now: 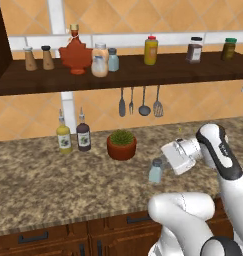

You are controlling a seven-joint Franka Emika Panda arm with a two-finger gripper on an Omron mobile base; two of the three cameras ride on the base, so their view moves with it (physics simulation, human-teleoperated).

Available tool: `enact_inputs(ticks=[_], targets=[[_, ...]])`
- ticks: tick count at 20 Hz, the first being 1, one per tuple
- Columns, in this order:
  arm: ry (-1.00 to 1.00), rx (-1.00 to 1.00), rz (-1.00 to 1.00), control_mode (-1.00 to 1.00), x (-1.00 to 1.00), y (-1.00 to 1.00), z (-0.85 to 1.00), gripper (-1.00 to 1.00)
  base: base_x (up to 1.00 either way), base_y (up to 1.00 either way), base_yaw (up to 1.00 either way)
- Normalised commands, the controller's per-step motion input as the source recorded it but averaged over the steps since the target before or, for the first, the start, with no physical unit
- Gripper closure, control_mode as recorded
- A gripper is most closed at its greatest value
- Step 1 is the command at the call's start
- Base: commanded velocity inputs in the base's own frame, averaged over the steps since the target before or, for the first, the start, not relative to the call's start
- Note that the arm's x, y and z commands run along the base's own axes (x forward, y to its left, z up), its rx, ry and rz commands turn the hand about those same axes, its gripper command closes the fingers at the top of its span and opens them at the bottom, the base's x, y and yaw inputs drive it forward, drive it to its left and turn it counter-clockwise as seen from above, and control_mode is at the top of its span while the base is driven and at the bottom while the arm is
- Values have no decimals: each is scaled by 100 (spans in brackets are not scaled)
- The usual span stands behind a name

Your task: Put the shaker and condiment bottle from the counter next to their counterparts in the cabinet.

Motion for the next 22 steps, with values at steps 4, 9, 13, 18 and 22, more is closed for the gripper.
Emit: enact_inputs(ticks=[4, 9, 13, 18, 22], targets=[[0, 0, -12, -100, -39, 0, 62, 100, 0, 0, 0], [0, 0, -10, -100, -29, 0, 66, 100, 0, 0, 0], [0, 0, -6, -100, -18, 0, 62, 100, 0, 0, 0], [0, 0, -1, -100, -5, 0, 56, 100, 0, 0, 0], [0, 0, 0, -100, -1, -4, 63, 100, 0, 0, 0]])
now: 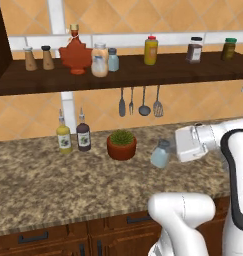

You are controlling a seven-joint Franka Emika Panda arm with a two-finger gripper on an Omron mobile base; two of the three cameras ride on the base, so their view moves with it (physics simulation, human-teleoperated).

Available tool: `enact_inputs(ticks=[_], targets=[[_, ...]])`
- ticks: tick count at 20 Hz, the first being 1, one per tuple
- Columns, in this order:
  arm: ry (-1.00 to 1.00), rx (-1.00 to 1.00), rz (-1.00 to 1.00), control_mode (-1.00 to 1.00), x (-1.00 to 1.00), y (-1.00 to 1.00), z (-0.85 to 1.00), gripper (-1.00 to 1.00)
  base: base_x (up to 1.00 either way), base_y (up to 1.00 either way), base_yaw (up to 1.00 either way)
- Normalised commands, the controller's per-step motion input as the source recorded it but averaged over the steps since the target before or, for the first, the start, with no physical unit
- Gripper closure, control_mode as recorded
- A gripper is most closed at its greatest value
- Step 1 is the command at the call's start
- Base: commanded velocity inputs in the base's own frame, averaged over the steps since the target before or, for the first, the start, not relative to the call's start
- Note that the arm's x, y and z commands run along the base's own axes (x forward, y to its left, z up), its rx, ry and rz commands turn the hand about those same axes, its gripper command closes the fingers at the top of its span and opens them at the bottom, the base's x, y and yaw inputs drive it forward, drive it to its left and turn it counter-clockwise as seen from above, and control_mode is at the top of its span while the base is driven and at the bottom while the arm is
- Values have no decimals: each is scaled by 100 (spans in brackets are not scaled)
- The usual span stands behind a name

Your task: Put the shaker and condiment bottle from the counter next to their counterparts in the cabinet.

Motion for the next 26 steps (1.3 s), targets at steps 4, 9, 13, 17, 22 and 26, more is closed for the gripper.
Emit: enact_inputs(ticks=[4, 9, 13, 17, 22, 26], targets=[[0, -1, -2, -100, -4, -16, 68, 100, 0, 0, 0], [1, -4, -6, -100, -9, -18, 55, 100, 0, 0, 0], [1, -5, -9, -100, -8, -13, 59, 100, 0, 0, 0], [0, -1, -7, -100, 0, -3, 68, 100, 0, 0, 0], [0, 0, -6, -100, 1, 0, 64, 100, 0, 0, 0], [0, -1, -7, -100, 0, 0, 64, 100, 0, 0, 0]])
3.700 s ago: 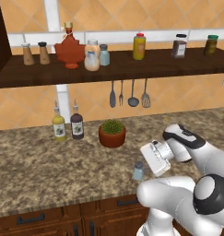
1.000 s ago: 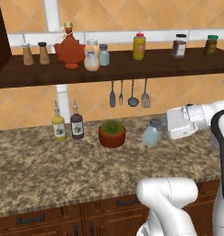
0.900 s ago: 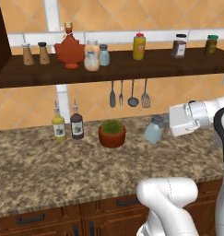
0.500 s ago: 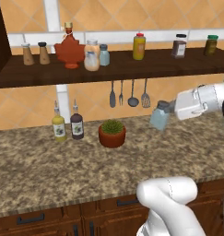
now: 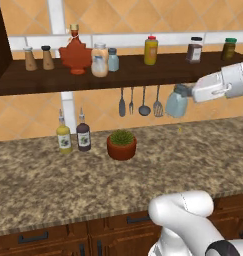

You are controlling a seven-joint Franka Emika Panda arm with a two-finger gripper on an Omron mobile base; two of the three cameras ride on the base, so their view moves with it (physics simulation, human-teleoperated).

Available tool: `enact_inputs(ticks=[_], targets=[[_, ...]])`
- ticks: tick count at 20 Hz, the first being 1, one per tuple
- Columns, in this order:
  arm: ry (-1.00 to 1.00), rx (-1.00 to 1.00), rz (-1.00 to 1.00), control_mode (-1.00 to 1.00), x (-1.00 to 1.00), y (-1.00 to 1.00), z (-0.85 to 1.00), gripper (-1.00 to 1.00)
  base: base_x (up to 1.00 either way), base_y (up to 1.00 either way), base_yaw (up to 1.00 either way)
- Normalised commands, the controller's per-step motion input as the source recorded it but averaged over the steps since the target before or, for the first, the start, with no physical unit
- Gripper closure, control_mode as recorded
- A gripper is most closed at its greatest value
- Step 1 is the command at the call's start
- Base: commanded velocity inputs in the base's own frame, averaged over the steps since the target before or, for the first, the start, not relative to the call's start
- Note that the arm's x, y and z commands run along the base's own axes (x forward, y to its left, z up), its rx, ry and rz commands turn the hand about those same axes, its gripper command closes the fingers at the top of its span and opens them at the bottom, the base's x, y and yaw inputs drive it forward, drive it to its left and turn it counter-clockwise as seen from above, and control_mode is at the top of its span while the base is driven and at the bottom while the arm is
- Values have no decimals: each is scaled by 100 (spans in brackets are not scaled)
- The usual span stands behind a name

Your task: Put the shaker and condiment bottle from the counter next to their counterparts in the cabinet.

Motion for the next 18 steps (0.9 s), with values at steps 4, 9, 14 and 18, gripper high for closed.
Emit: enact_inputs(ticks=[4, 9, 14, 18], targets=[[0, -2, -8, -100, 21, 0, 50, 100, 0, 0, 0], [0, -3, -9, -100, 60, 0, 28, 100, 0, 0, 0], [0, 0, -7, -100, 84, 0, 0, 100, 0, 0, 0], [-7, 0, -5, -100, 54, 1, 7, 100, 0, 0, 0]])
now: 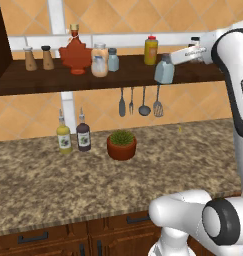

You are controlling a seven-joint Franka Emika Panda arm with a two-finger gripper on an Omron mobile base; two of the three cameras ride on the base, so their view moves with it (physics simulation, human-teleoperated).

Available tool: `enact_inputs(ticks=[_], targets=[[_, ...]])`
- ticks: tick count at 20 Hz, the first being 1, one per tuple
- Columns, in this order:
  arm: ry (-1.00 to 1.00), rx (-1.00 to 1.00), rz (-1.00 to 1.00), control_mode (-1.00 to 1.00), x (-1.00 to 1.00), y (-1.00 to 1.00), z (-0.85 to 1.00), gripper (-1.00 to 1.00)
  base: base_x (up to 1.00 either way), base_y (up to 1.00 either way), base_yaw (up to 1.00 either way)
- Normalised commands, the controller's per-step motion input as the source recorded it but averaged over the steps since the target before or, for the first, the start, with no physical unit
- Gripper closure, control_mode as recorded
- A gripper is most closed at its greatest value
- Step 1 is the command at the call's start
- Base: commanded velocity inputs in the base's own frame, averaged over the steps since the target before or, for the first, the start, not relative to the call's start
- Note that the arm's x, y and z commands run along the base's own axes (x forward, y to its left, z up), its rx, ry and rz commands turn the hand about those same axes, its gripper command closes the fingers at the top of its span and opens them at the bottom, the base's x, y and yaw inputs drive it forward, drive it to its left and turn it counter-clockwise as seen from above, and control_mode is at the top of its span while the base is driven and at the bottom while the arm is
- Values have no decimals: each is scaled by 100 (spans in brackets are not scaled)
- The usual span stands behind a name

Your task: Put the shaker and condiment bottle from the counter next to their counterparts in the cabinet.

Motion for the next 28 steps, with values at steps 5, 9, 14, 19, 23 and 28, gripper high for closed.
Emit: enact_inputs(ticks=[5, 9, 14, 19, 23, 28], targets=[[-9, 0, -5, -100, 49, 11, 6, 100, 0, 0, 0], [-13, -1, -4, -100, 52, 13, 0, 100, 0, 0, 0], [-10, 0, 0, -100, 58, 1, 0, 100, 0, 0, 0], [-3, 0, 0, -100, 37, 1, 0, 100, 0, 0, 0], [7, -1, 0, -100, 25, 5, 0, 100, 0, 0, 0], [13, -2, 0, -100, 22, 22, 0, 100, 0, 0, 0]])
